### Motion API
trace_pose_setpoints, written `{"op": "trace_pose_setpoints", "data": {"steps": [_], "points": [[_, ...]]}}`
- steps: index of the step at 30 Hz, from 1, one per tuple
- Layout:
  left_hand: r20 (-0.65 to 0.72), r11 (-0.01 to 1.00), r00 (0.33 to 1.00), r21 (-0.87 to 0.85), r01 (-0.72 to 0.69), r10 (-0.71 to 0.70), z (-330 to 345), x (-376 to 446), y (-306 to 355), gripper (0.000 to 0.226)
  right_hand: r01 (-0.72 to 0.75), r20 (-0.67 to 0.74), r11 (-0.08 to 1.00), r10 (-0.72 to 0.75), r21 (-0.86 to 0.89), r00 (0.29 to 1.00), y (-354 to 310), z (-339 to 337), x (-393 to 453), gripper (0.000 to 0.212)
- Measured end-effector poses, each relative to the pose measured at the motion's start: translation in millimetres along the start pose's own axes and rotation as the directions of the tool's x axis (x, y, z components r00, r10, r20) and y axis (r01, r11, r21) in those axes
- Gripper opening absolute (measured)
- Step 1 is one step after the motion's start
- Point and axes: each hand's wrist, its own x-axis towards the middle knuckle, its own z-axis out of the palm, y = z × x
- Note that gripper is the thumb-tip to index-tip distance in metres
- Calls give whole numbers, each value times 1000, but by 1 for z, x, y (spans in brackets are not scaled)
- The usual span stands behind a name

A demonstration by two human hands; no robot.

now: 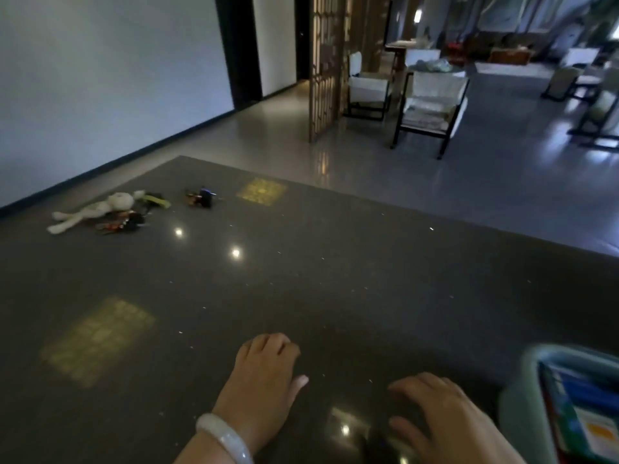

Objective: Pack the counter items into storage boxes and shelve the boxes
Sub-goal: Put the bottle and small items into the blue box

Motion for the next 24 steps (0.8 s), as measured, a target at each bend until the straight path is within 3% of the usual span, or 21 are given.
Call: {"op": "trace_pose_setpoints", "data": {"steps": [10, 15, 19, 24], "points": [[18, 936, 942, 123, 331, -335, -10, 51, -195, 50, 63, 125, 998, -60, -22, 990, -108, 71, 193, 64], [73, 861, 861, 122, 494, -504, -9, 110, -283, 70, 82, 175, 997, -81, 5, 981, -150, 89, 280, 69], [171, 756, 738, 78, 650, -653, -6, 146, -330, 79, 171, 197, 985, -163, -22, 967, -173, 99, 342, 73], [162, 744, 729, 65, 665, -665, 18, 152, -345, 80, 222, 162, 974, -214, -34, 963, -198, 99, 445, 76]]}}
